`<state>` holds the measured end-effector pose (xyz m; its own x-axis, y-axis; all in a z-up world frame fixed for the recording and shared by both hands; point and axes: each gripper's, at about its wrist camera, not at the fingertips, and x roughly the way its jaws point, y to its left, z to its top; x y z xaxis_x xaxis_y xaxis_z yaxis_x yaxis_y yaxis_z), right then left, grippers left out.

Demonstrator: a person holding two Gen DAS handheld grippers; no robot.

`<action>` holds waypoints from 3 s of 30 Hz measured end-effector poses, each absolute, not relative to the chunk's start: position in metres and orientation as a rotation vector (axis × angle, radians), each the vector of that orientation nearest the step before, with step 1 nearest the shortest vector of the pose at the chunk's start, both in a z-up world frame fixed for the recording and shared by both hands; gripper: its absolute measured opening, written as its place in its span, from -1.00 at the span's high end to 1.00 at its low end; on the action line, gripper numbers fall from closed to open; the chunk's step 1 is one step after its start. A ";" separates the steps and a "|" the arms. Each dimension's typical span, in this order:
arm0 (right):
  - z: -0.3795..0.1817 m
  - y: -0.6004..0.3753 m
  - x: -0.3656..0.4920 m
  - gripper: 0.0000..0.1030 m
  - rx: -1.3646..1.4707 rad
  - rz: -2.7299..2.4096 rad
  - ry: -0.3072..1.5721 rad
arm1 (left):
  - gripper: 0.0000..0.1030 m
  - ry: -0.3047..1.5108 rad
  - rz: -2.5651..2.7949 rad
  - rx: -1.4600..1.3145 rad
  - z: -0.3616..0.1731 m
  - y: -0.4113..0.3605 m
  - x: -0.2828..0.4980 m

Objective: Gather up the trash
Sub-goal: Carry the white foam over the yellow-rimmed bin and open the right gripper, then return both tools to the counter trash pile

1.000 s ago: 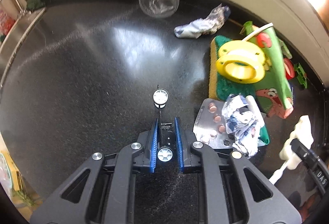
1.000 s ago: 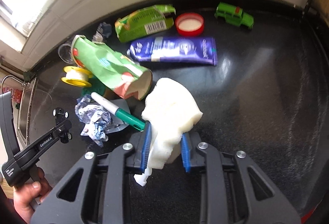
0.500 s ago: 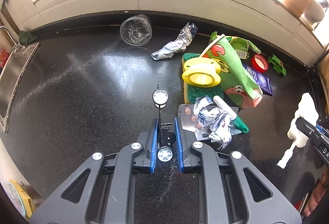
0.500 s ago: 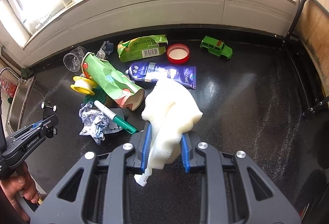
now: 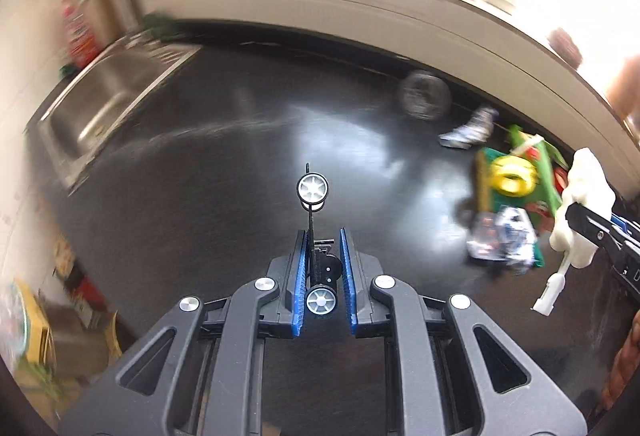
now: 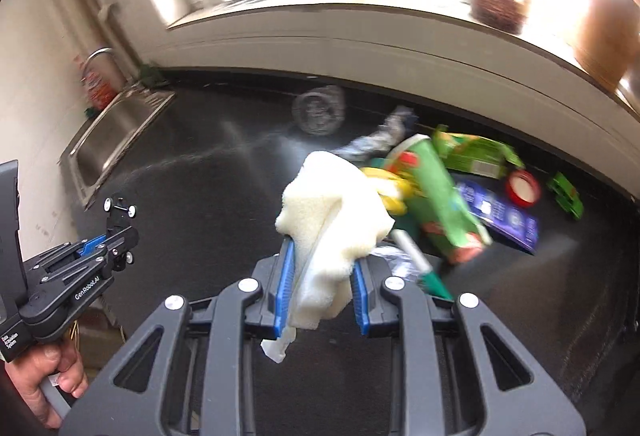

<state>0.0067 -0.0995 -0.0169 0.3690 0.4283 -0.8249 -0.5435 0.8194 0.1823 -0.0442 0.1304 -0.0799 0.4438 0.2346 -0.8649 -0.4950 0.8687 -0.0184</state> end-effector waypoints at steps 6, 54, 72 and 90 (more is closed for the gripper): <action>-0.016 0.038 -0.073 0.50 -0.270 1.013 1.018 | 0.70 0.994 0.742 -0.443 -0.081 0.215 -0.168; -0.145 0.341 -0.290 -0.44 -0.773 1.476 1.196 | -0.47 0.961 0.904 -0.839 -0.239 0.360 -0.387; -0.004 0.097 -0.125 -0.79 -0.372 0.933 0.939 | -0.87 0.925 0.489 -0.392 -0.114 0.266 -0.200; 0.029 -0.260 -0.053 -0.79 -0.018 0.284 0.883 | -0.87 0.908 -0.204 -0.033 -0.058 0.021 -0.014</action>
<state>-0.0526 -0.2595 0.0287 0.6001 0.2373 -0.7639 -0.2519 0.9625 0.1011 -0.0136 0.0213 -0.0582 0.5971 -0.1892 -0.7795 0.1616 0.9802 -0.1141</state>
